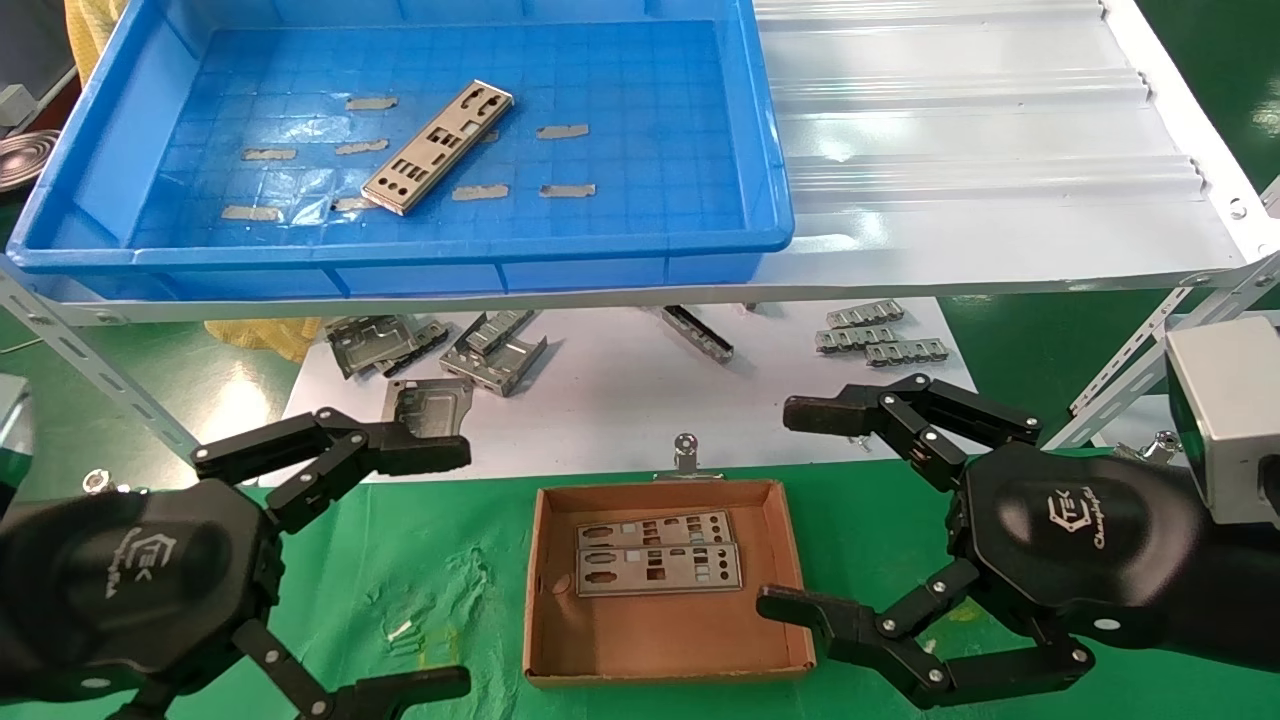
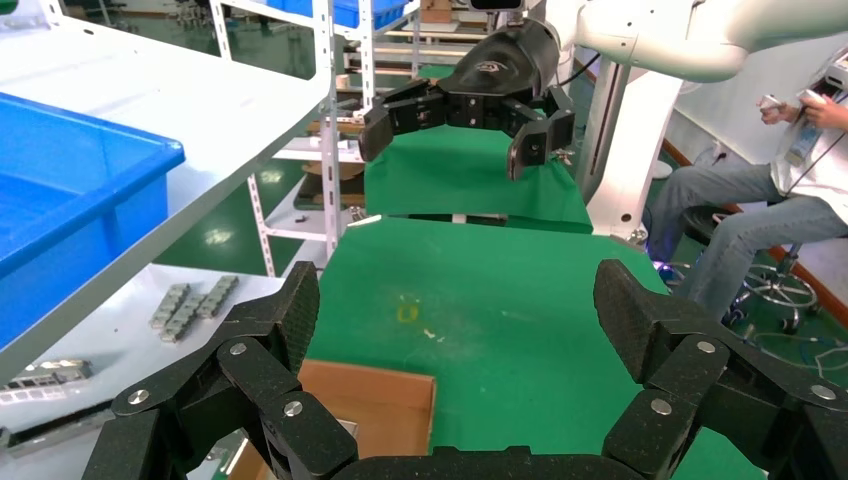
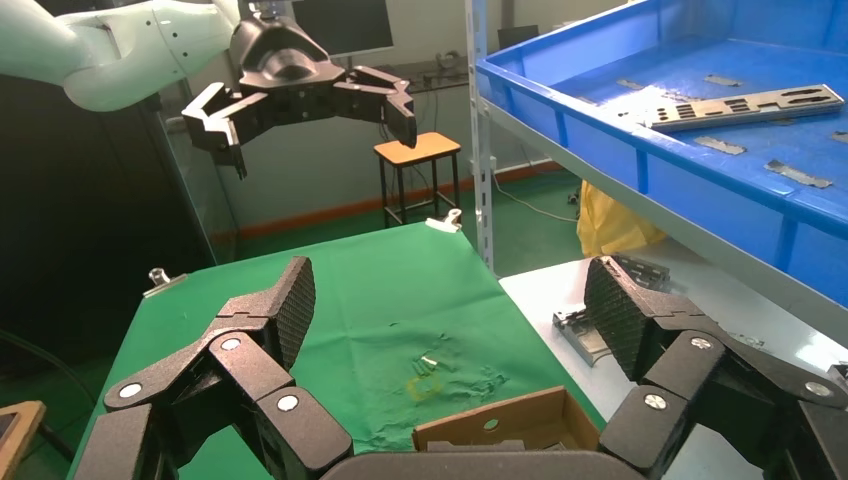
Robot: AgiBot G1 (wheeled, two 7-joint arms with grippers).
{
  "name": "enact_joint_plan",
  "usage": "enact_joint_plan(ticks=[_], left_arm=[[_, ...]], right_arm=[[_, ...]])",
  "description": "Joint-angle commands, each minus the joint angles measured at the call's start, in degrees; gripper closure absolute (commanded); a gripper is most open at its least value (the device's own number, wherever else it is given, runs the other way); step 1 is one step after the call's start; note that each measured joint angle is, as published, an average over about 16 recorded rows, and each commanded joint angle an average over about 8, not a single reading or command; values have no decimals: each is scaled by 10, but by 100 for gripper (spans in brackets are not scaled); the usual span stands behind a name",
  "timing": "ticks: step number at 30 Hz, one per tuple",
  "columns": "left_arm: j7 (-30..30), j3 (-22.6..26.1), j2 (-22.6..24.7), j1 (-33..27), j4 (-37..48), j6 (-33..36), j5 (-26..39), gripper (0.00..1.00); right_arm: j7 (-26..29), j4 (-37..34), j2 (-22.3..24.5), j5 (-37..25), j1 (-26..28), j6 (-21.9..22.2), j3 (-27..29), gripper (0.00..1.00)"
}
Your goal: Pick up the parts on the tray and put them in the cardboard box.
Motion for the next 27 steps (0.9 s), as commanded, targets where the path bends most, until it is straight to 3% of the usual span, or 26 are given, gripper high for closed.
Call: enact_joint_plan(ticks=[1,27], left_arm=[[-1,-1,-1,1,-2,1,-1,0],[3,5,5,-3,8,-3,4,0]], right_arm=[[0,0,0,0,0,0,0,0],[0,0,0,0,0,0,0,0]])
